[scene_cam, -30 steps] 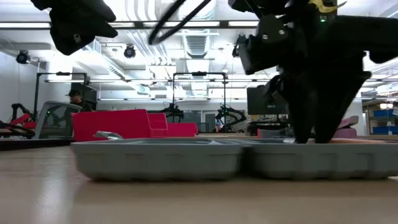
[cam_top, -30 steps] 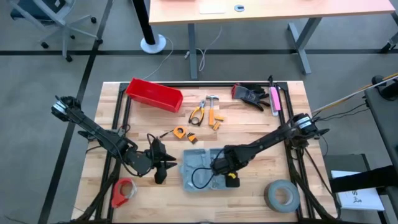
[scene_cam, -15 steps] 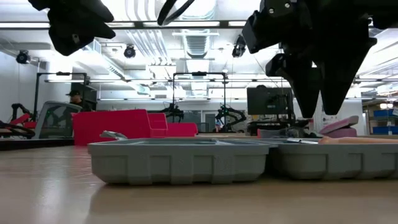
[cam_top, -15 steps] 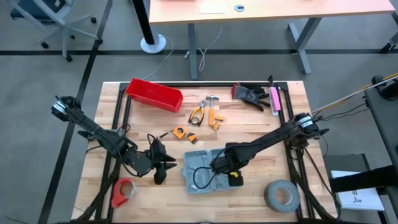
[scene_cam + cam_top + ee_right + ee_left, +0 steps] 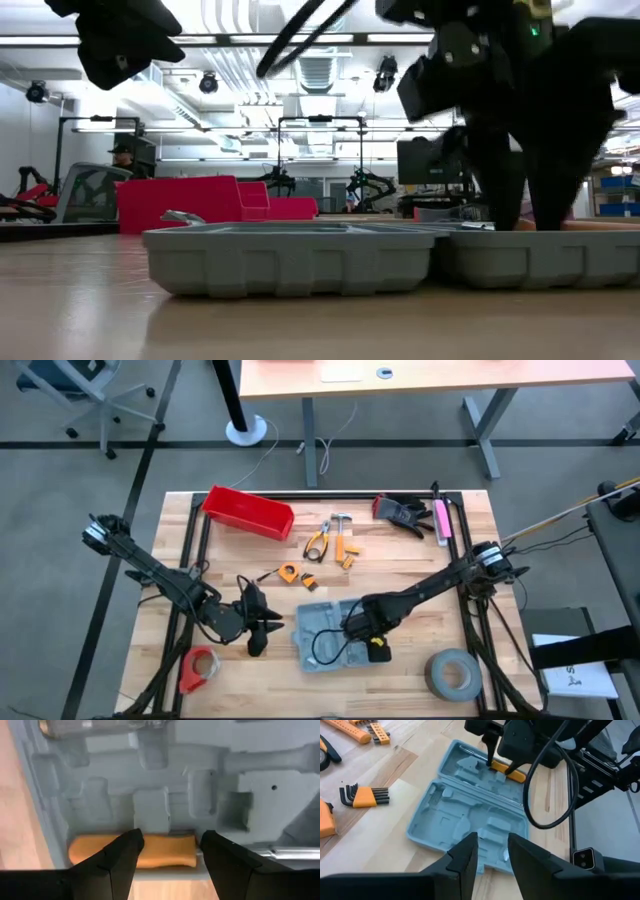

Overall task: Prefit tool cases
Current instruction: Adjust the yellow screwdriver in the prefit tool case

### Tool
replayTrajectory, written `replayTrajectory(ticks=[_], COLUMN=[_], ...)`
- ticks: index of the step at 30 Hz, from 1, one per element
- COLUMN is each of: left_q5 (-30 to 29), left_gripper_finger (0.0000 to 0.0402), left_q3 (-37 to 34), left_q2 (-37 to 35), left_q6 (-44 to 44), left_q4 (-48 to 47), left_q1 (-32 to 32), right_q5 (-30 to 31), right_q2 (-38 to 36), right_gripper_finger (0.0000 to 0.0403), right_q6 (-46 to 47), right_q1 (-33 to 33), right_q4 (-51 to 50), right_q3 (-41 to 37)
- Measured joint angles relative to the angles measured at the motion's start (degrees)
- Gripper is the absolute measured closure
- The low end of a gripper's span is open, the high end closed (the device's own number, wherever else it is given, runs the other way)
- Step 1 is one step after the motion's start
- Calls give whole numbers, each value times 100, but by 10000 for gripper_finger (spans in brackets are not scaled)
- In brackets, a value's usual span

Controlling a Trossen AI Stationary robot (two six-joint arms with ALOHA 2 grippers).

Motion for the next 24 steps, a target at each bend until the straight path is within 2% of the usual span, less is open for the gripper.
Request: replayTrajectory(ticks=[6,12,18,24], left_q5=[31,31,35,35], left_gripper_finger=[290,286,291,288], left_q3=[0,0,0,0], left_q2=[-11,-13,-13,-13], left_q6=[0,-16,-47,-88], left_q4=[-3,-1,27,31], left_q1=[-2,-2,-2,-2], right_q5=[-23,296,329,729], right_q2=[-8,-187,-226,-358], right_gripper_finger=[204,204,204,204], right_q6=[102,137,131,58], right_q1=[0,0,0,-7], right_q4=[-121,-307,-611,-880], right_q3=[-190,136,395,432])
